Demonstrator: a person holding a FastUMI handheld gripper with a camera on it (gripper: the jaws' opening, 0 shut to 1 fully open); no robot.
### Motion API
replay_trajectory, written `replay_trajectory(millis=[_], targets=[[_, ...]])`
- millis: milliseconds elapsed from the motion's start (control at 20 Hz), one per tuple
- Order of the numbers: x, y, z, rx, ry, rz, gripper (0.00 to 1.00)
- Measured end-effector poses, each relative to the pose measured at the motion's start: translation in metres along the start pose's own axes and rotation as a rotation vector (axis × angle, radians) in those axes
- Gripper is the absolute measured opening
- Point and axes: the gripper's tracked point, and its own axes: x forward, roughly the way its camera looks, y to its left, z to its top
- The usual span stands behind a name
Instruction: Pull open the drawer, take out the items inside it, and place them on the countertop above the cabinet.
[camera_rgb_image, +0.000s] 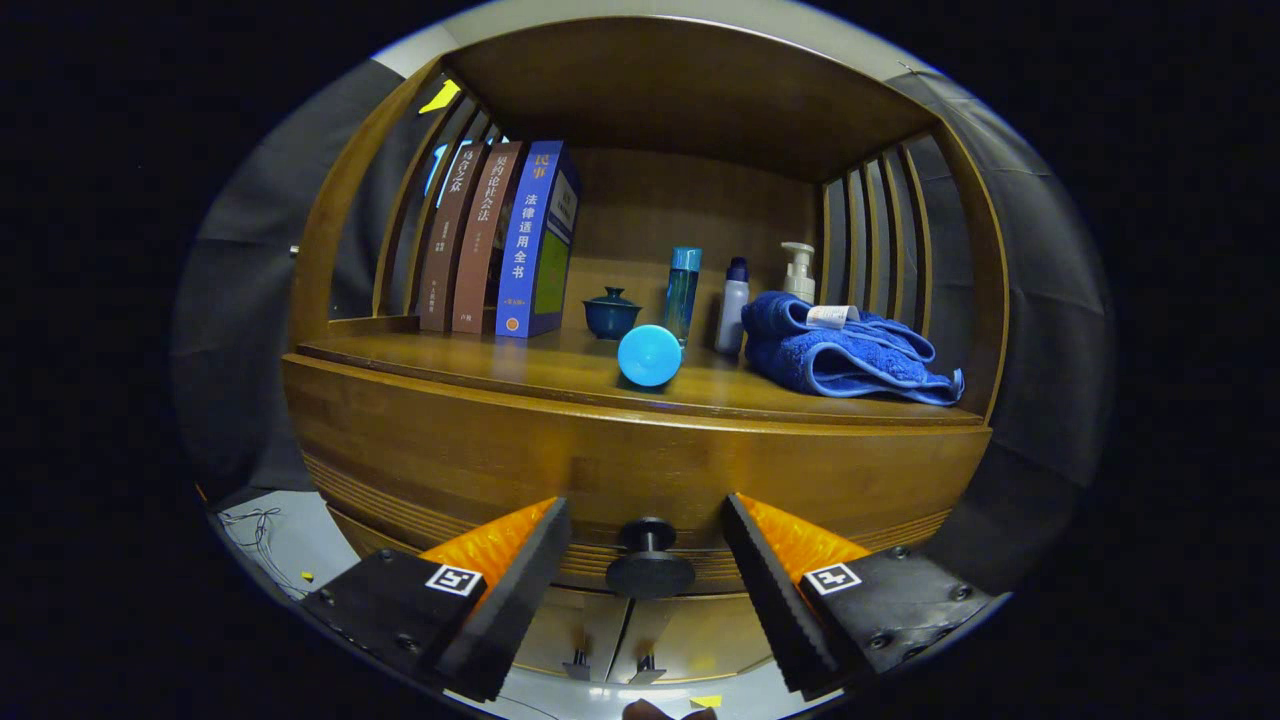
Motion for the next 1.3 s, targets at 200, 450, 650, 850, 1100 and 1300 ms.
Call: replay_trajectory(millis=[200,450,650,850,1100,1300], targets=[[-0.016,-0.002,0.029,0.012,-0.042,0.008,1.0],[-0.068,-0.002,0.106,0.019,-0.146,0.032,0.99],[-0.116,0.007,0.163,0.063,-0.186,0.095,0.99],[-0.159,-0.002,0.213,0.104,-0.223,0.106,0.99],[-0.217,0.004,0.264,0.108,-0.244,0.144,0.99],[-0.259,0.014,0.297,0.099,-0.251,0.158,0.99]])
